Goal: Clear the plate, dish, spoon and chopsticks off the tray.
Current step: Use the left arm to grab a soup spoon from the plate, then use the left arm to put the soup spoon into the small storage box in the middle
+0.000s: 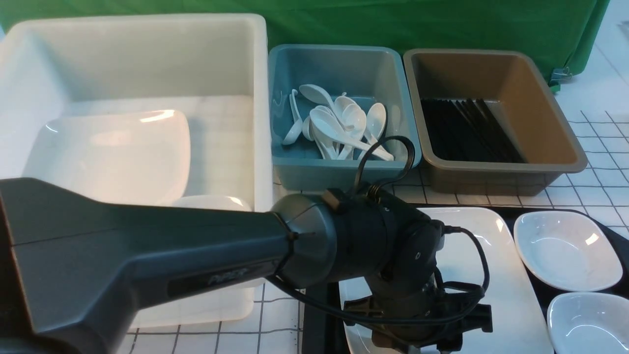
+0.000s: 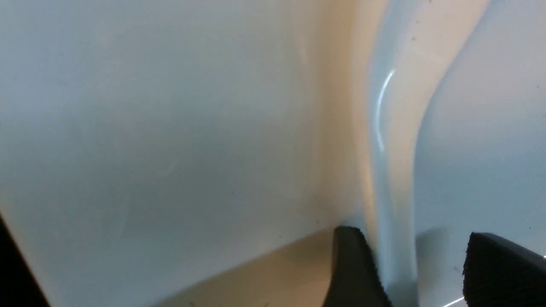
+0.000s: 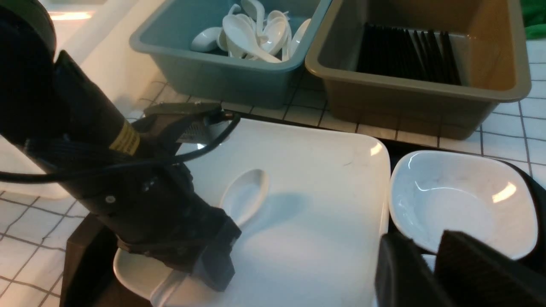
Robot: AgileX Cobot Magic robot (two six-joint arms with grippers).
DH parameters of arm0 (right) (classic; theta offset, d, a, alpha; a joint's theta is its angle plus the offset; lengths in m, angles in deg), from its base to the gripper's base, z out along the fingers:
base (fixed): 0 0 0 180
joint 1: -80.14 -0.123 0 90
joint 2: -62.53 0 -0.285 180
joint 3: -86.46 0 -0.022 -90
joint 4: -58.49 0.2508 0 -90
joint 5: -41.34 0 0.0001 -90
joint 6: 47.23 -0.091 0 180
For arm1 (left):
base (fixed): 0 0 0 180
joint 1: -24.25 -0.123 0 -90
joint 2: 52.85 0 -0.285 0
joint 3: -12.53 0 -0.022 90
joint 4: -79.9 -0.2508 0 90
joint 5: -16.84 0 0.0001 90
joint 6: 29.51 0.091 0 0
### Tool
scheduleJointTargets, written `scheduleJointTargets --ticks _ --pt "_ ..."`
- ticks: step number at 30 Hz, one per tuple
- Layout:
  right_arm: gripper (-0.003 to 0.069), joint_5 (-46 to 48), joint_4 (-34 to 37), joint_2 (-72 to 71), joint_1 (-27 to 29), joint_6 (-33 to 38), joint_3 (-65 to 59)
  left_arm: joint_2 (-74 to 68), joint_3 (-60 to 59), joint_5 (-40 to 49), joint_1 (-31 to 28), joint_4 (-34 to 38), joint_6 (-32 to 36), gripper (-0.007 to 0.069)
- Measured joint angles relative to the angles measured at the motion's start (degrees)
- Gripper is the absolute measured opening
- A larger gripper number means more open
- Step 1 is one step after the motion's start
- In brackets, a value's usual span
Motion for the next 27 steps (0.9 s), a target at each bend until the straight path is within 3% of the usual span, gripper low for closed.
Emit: scheduleJointTargets --ticks 7,12,22,27 --pt "0.0157 0.1 0.0 0.0 0.0 0.0 0.0 -0.1 0.0 -0.3 0.0 -0.5 0.0 0.0270" --pt "0.0165 0.1 0.0 0.0 0.0 0.0 0.0 -0.2 0.0 -0.1 0.0 -2.1 0.6 0.0079" --pt "0.0176 0.1 0.0 0.0 0.0 0.0 0.0 10.4 0.5 0.9 -0.7 -6.7 2.5 0.0080" --pt "0.0177 0.1 0.0 0.0 0.0 -0.4 0.0 15.8 7.3 1.1 -7.1 -8.9 3.3 0.0080"
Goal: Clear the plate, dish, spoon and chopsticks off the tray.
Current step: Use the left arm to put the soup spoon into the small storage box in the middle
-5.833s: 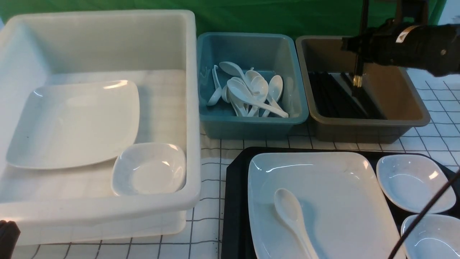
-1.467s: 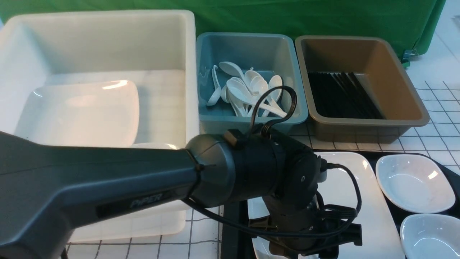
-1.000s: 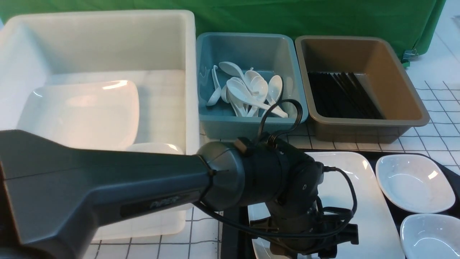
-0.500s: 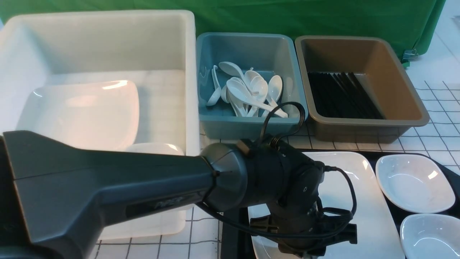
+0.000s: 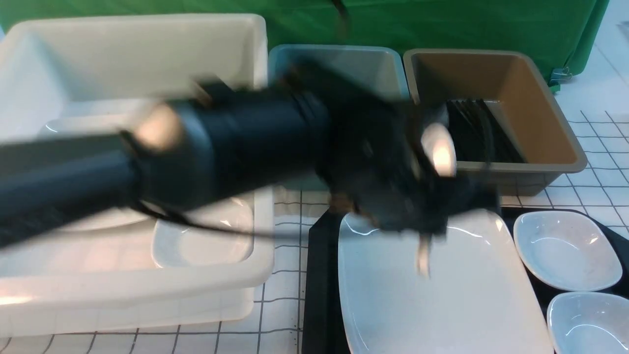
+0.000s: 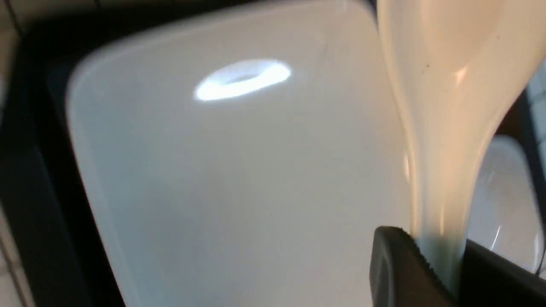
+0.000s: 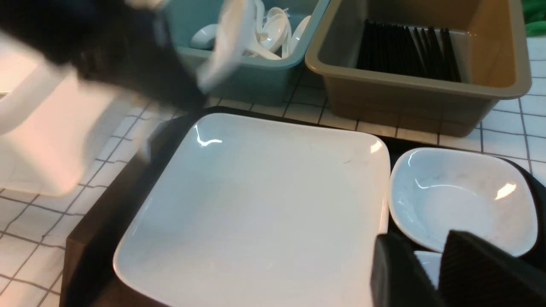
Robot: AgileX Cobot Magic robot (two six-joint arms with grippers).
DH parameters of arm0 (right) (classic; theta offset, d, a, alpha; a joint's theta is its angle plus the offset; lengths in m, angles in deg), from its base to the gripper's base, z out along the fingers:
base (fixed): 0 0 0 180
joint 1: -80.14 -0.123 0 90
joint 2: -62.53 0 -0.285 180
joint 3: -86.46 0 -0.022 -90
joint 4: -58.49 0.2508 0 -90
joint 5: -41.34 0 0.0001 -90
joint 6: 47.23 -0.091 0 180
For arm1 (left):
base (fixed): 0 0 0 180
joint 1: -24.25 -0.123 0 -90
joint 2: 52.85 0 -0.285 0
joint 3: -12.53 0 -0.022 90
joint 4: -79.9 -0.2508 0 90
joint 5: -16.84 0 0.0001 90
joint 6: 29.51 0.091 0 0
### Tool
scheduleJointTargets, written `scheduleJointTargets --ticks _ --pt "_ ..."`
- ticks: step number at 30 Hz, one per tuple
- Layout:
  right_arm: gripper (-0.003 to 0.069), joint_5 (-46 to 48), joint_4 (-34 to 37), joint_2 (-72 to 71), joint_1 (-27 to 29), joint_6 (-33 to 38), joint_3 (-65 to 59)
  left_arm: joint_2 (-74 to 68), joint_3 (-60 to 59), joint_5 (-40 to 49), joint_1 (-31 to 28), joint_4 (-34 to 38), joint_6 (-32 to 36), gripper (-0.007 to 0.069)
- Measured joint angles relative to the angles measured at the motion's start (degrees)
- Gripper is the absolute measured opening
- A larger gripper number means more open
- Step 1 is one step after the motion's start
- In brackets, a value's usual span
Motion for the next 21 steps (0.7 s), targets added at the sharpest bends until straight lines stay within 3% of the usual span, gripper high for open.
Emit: scheduleJointTargets --ticks 4,9,14,21 --pt "0.0176 0.0 0.0 0.0 0.0 -0.8 0.0 -1.0 6.7 2.0 -6.1 0.1 3.0 0.0080" --pt "0.0185 0.0 0.0 0.0 0.0 -1.0 0.0 -9.8 22.2 12.5 -15.2 2.8 10.7 0.0080" --pt "0.0189 0.0 0.0 0.0 0.0 -1.0 0.0 -19.4 33.9 19.0 -19.4 2.9 15.4 0.0080" --pt "0.0197 0.0 0.0 0.0 0.0 -1.0 0.0 -28.5 41.0 19.0 -20.7 2.9 17.2 0.0081"
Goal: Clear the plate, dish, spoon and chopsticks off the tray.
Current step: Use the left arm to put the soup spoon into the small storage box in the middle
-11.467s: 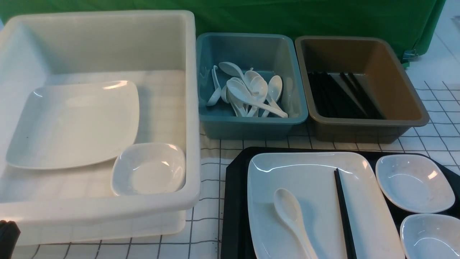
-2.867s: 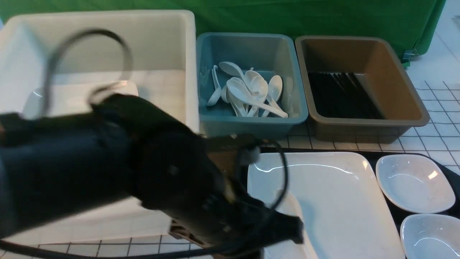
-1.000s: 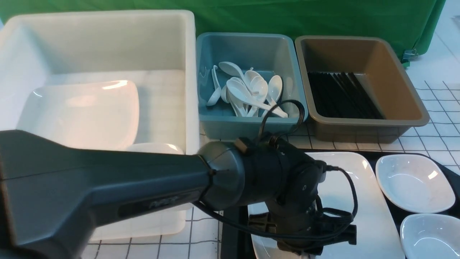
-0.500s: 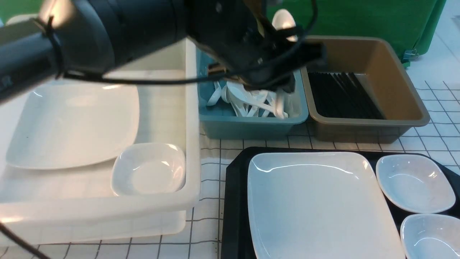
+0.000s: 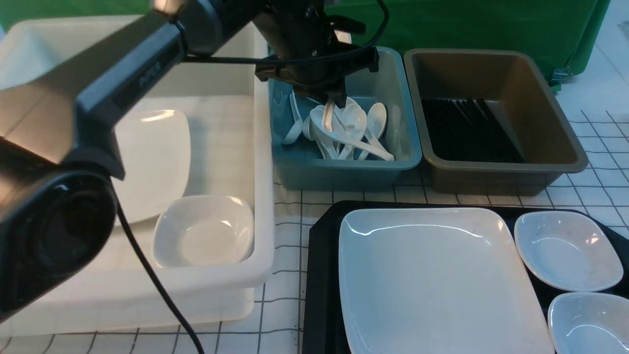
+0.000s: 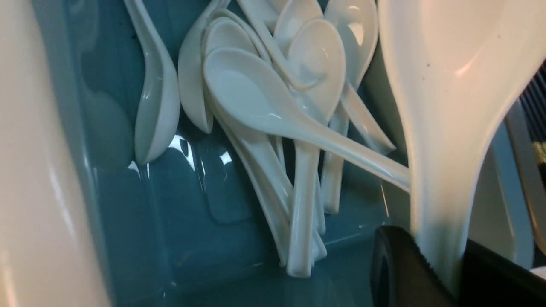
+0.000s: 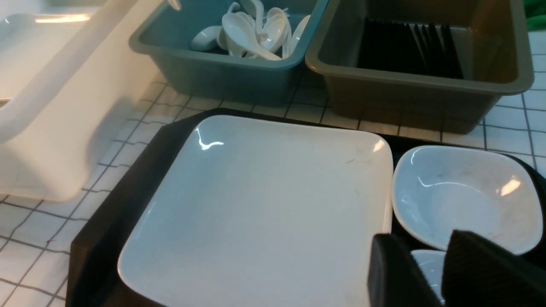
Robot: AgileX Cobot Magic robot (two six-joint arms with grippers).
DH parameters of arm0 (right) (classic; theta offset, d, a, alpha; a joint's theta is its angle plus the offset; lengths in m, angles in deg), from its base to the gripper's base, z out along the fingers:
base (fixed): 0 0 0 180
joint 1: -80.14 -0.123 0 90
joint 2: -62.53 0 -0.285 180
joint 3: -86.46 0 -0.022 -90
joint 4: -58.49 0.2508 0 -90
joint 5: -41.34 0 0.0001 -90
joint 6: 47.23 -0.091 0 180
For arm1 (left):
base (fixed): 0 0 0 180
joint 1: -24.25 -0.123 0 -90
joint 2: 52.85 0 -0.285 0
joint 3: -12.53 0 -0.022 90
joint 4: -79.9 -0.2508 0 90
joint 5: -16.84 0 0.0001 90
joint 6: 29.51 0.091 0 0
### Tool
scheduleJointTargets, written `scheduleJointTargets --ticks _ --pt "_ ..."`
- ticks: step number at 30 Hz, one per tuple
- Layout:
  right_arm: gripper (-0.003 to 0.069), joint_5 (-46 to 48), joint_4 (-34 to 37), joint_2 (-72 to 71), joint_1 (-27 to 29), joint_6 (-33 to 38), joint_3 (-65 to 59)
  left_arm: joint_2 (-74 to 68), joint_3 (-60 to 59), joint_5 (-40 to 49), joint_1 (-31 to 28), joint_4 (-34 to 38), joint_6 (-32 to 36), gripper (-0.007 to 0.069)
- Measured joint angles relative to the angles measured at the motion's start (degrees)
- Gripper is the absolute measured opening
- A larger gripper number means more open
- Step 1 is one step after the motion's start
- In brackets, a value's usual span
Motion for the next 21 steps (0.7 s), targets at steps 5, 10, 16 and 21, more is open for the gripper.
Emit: scheduleJointTargets --ticks 5,10,16,21 --pt "0.0197 0.0 0.0 0.0 0.0 0.0 0.0 -2.6 0.5 -2.8 0.0 -0.1 0.2 0.0162" --pt "0.0197 0.0 0.0 0.0 0.0 -0.7 0.0 -2.9 0.7 -3.0 0.0 -1.5 0.3 0.0342" --pt "0.0091 2.0 -0.9 0.9 0.0 -6.2 0.7 -0.3 1.0 0.1 0.0 2.3 1.1 0.0456" --pt "0.0010 12.9 -7.7 7.5 0.0 -7.8 5.8 7.8 4.0 4.3 0.4 3.2 7.0 0.0316"
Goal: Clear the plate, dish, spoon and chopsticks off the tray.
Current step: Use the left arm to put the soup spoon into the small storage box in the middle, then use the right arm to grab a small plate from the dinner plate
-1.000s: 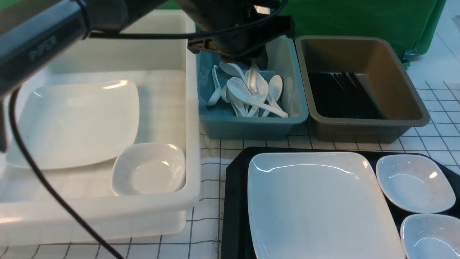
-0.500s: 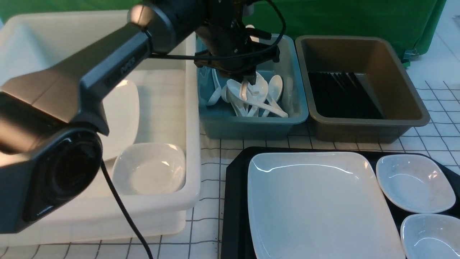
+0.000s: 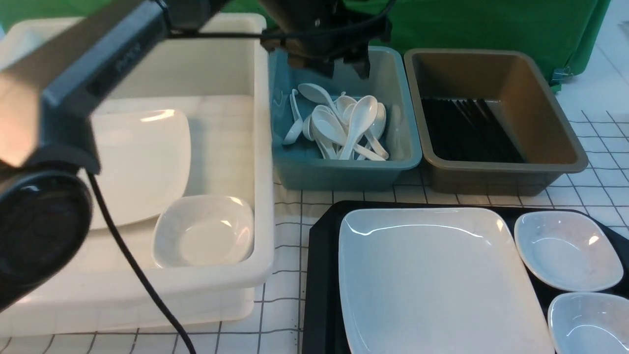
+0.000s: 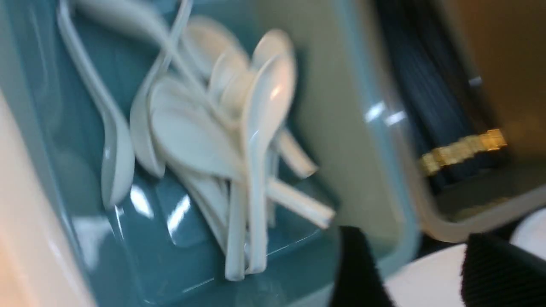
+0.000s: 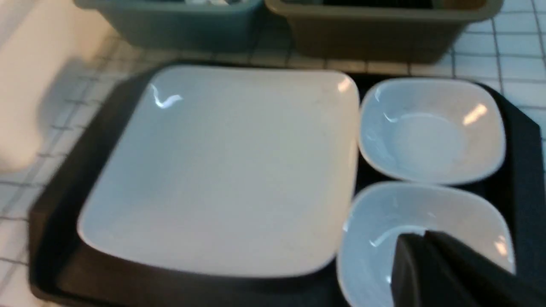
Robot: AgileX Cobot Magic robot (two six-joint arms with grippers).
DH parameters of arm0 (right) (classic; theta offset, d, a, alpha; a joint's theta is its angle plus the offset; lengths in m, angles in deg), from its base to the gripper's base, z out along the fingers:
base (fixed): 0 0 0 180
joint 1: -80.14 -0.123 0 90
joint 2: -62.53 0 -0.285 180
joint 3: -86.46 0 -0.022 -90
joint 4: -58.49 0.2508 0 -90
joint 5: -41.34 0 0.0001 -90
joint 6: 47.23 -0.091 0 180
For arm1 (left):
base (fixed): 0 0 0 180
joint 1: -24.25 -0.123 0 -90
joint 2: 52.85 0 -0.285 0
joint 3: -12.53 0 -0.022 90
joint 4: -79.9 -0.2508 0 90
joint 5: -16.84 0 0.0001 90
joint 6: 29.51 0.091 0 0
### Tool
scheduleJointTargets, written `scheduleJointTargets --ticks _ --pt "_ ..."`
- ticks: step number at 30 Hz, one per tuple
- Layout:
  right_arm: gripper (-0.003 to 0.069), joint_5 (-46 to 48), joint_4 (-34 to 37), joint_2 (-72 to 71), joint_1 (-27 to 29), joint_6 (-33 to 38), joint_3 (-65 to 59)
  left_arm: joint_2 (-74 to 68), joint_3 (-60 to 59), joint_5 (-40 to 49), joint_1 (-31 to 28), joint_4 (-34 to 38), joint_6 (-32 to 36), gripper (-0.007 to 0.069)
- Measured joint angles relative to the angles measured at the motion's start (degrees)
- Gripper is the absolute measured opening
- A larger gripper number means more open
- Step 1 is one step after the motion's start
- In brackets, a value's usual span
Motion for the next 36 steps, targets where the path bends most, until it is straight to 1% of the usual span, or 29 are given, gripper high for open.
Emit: scheduleJointTargets --ticks 1,2,4,5,6,7,10,11,14,16,17,18,19,20,21,22,23,24,25,27,29,30,32,36 --pt "0.0008 4.0 -2.5 2.7 0.0 -0.3 1.3 1.9 0.5 1.0 0.1 0.0 1.8 0.0251" --pt "0.0008 7.2 -4.5 5.2 0.0 -0.8 2.1 3.8 0.8 2.2 0.1 -0.1 3.6 0.0205" --pt "0.0008 11.9 -7.3 10.0 0.0 -1.2 2.8 7.0 1.0 4.3 0.1 -0.3 6.6 0.0091" --pt "0.0008 12.3 -7.6 11.2 0.0 -1.2 2.9 7.3 1.0 4.4 0.1 -0.4 6.9 0.0073" --pt "0.0008 13.9 -8.1 14.4 0.0 -1.3 2.9 8.8 1.0 5.1 0.1 -0.8 8.6 0.0034" --pt "0.0008 14.2 -8.1 18.1 0.0 -1.3 2.9 9.6 1.0 5.4 0.1 -1.0 9.5 0.0012" --pt "0.0012 12.4 -6.9 24.8 0.0 0.1 2.9 10.8 -0.3 5.5 0.1 0.2 11.2 0.0006" --pt "0.0013 12.2 -6.9 24.8 0.0 0.4 2.9 11.0 -0.3 5.5 0.1 0.5 11.4 0.0006" --pt "0.0061 10.7 -3.5 31.2 0.0 5.1 2.9 14.2 -9.0 5.6 0.0 6.9 15.9 0.0006" --pt "0.0104 10.6 -2.3 33.1 0.0 6.7 2.9 16.0 -13.1 5.7 0.0 9.1 17.5 0.0006" --pt "0.0172 10.4 -0.9 35.6 0.0 8.4 2.9 18.9 -19.3 5.8 0.1 10.5 18.8 0.0006" --pt "0.0221 10.1 -0.5 36.8 0.0 9.2 2.9 20.7 -22.6 5.9 0.1 10.8 19.1 0.0006" --pt "0.0232 10.0 -0.5 36.8 0.0 9.2 2.9 21.0 -22.6 5.9 0.1 10.9 19.2 0.0006" --pt "0.0308 9.0 -0.3 38.6 0.0 9.9 2.9 23.4 -27.5 6.0 0.1 11.4 19.6 0.0006" --pt "0.0316 8.8 -0.1 39.0 0.0 10.0 2.9 24.0 -28.6 6.0 0.1 11.4 19.7 0.0006" --pt "0.0369 7.4 0.3 40.7 -0.4 10.4 2.9 26.4 -32.3 6.0 0.1 12.0 20.5 0.0006" --pt "0.0384 6.6 0.5 41.6 -0.7 10.5 2.9 28.1 -34.5 5.9 0.1 12.2 20.9 0.0006" --pt "0.0391 6.1 0.5 42.0 -0.9 10.5 2.9 28.8 -35.4 5.8 0.1 12.3 21.1 0.0006" --pt "0.0399 3.9 0.6 44.3 -2.2 10.7 2.9 32.1 -38.8 5.1 0.1 12.7 21.7 0.0006" --pt "0.0400 2.9 0.5 45.7 -3.1 10.8 3.0 33.9 -40.5 4.6 0.1 13.0 22.0 0.0006" --pt "0.0401 1.3 -1.5 49.9 -6.1 10.4 3.0 38.7 -44.6 3.6 0.1 13.0 22.2 0.0006" --pt "0.0401 1.2 -1.8 50.2 -6.1 10.3 3.0 39.0 -44.6 3.5 0.1 13.0 22.2 0.0006" --pt "0.0402 0.5 -6.0 54.1 -9.1 7.0 3.0 43.0 -48.4 2.8 0.1 13.0 22.2 0.0006" --pt "0.0403 -0.3 -11.2 58.7 -11.9 2.8 3.0 47.2 -53.8 0.6 0.1 13.1 22.3 0.0006"
